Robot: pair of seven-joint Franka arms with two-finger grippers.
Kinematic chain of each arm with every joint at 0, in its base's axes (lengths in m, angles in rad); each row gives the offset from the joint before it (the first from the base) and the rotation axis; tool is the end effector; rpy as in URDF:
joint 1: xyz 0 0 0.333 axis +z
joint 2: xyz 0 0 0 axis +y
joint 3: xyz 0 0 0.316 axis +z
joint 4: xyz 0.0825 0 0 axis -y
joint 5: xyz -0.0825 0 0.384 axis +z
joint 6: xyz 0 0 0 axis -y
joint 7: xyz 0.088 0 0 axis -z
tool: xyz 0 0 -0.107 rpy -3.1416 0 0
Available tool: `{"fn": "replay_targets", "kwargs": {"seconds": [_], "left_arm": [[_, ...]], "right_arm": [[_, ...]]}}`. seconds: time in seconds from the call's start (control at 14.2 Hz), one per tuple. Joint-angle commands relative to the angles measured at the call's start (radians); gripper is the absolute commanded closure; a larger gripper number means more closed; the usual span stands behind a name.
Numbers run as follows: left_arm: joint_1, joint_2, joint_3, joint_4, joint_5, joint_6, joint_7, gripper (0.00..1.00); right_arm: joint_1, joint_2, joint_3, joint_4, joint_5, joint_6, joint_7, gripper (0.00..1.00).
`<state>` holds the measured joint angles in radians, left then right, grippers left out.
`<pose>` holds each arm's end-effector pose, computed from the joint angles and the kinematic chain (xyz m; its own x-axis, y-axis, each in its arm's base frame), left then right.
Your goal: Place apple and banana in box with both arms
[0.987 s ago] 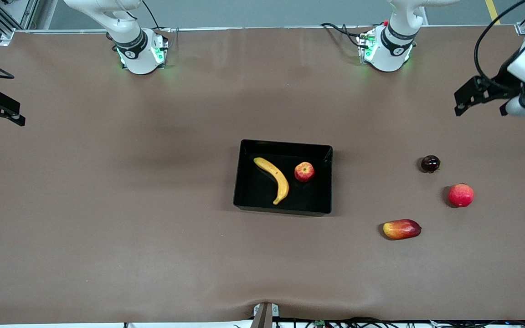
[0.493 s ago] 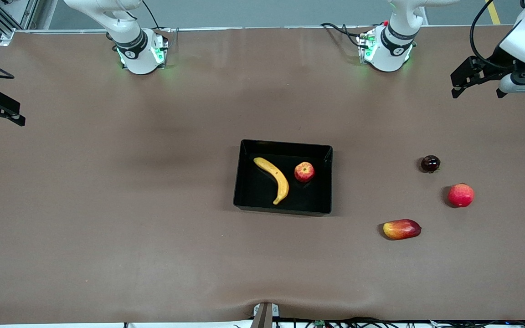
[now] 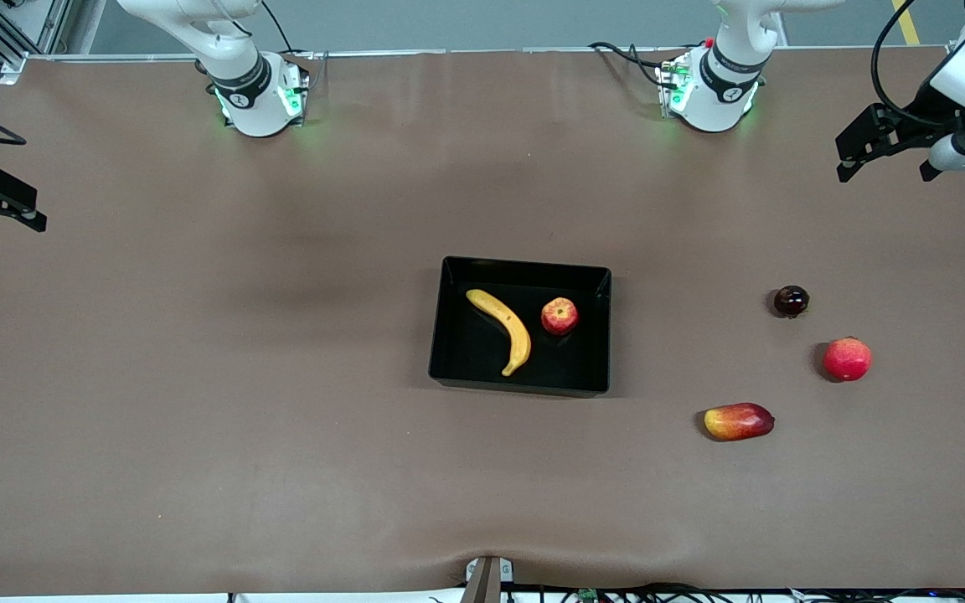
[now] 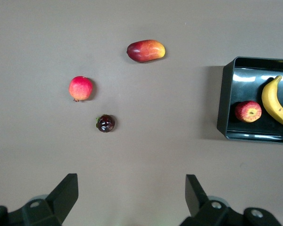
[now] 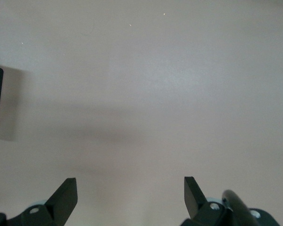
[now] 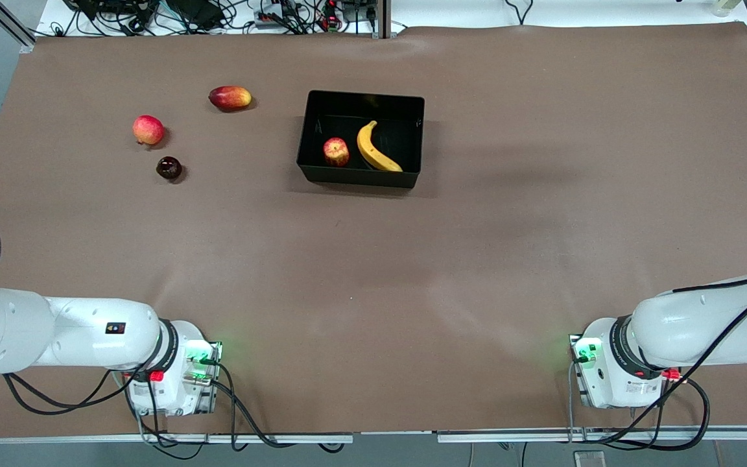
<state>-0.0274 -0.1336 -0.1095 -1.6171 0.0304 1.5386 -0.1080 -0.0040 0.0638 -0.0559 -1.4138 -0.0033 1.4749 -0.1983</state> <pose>0.5041 -0.0705 0.6705 0.9979 -0.0276 0.0588 -0.0254 -0.9989 -0.0387 0.5639 -0.0330 0.6538 0.9905 0.1377 -0.0039 0.1378 -0.9904 0.0062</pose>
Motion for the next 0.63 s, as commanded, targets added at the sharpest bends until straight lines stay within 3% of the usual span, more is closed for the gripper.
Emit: {"fn": "replay_targets", "kwargs": {"seconds": [0.0, 0.56], "left_arm": [[0.001, 0.025, 0.004, 0.052, -0.007, -0.003, 0.011, 0.0], [0.001, 0.032, 0.007, 0.052, -0.009, -0.003, -0.004, 0.0]], "right_arm": [[-0.011, -0.002, 0.011, -0.005, -0.004, 0.001, 0.004, 0.0], [-0.01, -0.002, 0.011, -0.004, -0.004, 0.001, 0.004, 0.0]]}}
